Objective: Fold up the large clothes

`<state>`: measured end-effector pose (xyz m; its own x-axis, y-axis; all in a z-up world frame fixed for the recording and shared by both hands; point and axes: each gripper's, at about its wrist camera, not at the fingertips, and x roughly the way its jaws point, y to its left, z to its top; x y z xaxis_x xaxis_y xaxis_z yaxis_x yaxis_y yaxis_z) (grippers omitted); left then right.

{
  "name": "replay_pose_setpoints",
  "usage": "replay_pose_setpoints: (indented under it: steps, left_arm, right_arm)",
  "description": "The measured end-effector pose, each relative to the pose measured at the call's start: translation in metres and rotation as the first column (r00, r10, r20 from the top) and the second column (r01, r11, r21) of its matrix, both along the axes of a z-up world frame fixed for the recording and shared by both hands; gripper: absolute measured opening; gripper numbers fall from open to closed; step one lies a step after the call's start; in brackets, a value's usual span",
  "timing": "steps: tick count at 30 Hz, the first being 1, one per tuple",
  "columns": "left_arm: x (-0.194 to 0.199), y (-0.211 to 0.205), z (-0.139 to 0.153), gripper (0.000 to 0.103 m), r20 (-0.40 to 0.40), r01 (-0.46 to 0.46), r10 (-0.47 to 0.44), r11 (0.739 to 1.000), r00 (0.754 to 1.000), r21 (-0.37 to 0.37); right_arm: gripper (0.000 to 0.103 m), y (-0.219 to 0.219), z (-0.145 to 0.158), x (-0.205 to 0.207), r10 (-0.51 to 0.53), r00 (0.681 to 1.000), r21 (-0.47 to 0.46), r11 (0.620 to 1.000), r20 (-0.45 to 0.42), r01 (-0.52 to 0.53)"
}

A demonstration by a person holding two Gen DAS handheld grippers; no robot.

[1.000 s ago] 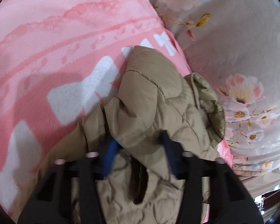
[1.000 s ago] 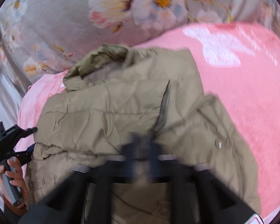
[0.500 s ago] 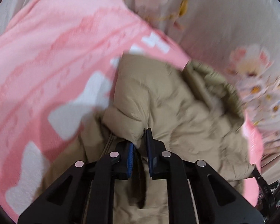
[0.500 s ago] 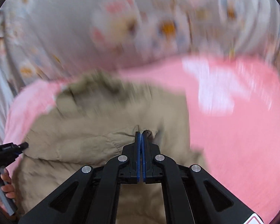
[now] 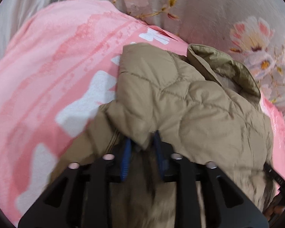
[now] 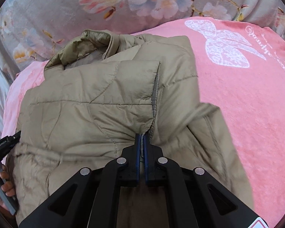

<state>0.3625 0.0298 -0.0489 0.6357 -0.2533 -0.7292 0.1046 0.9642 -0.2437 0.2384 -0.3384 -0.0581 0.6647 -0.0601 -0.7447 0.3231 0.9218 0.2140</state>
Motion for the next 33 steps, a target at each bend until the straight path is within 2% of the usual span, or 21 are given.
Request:
replay_pose_setpoints:
  steps: [1, 3, 4, 6, 7, 9, 10, 12, 14, 19, 24, 33]
  left_arm:
    - [-0.008, 0.003, 0.007, 0.043, 0.013, 0.010, -0.010, 1.000, 1.000, 0.012]
    - [-0.025, 0.007, 0.030, 0.044, 0.083, 0.029, -0.033, 0.998, 0.996, 0.052]
    - [-0.033, 0.005, 0.051, 0.045, 0.151, 0.031, -0.044, 0.995, 0.988, 0.092]
    - [-0.034, -0.003, 0.079, 0.047, 0.218, 0.016, -0.039, 0.994, 0.975, 0.106]
    - [-0.028, -0.012, 0.096, 0.052, 0.242, 0.024, -0.044, 0.996, 0.969, 0.082]
    - [-0.013, -0.031, 0.109, 0.055, 0.244, 0.038, -0.052, 0.997, 0.968, 0.061]
    - [-0.001, -0.047, 0.110, 0.055, 0.221, 0.037, -0.049, 0.998, 0.974, 0.058]
    - [0.016, -0.070, 0.100, 0.055, 0.177, 0.047, -0.057, 0.997, 0.983, 0.060]
    - [0.028, -0.095, 0.077, 0.054, 0.124, 0.061, -0.074, 0.993, 0.990, 0.105]
    - [0.027, -0.115, 0.023, 0.054, 0.042, 0.091, -0.099, 0.983, 0.994, 0.157]
    - [0.014, -0.121, 0.004, 0.054, 0.098, 0.078, -0.102, 0.972, 0.990, 0.222]
    - [0.010, -0.130, -0.008, 0.055, 0.126, 0.061, -0.102, 0.954, 0.987, 0.292]
  right_arm:
    - [0.022, -0.001, 0.004, -0.008, -0.012, 1.000, -0.006, 1.000, 0.002, 0.012]
    - [0.024, 0.001, 0.020, -0.025, -0.039, 0.999, -0.056, 0.998, 0.034, 0.041]
    - [0.026, 0.005, 0.036, -0.030, -0.044, 0.996, -0.083, 0.995, 0.076, 0.050]
    - [0.026, 0.010, 0.056, -0.027, -0.033, 0.991, -0.064, 0.997, 0.133, 0.042]
    - [0.026, 0.018, 0.069, -0.017, -0.004, 0.985, -0.037, 0.999, 0.171, 0.010]
    - [0.026, 0.034, 0.079, 0.002, 0.039, 0.981, -0.039, 0.999, 0.189, -0.032]
    - [0.026, 0.045, 0.081, 0.016, 0.062, 0.980, -0.060, 0.997, 0.190, -0.051]
    - [0.026, 0.066, 0.073, 0.042, 0.102, 0.982, -0.082, 0.993, 0.160, -0.090]
    - [0.026, 0.077, 0.059, 0.056, 0.124, 0.984, -0.068, 0.991, 0.132, -0.115]
    - [0.026, 0.096, 0.018, 0.063, 0.150, 0.986, -0.075, 0.987, 0.070, -0.144]
    - [0.026, 0.106, 0.002, 0.061, 0.161, 0.985, -0.130, 0.980, 0.062, -0.152]
    - [0.025, 0.113, -0.010, 0.063, 0.151, 0.987, -0.187, 0.973, 0.055, -0.139]
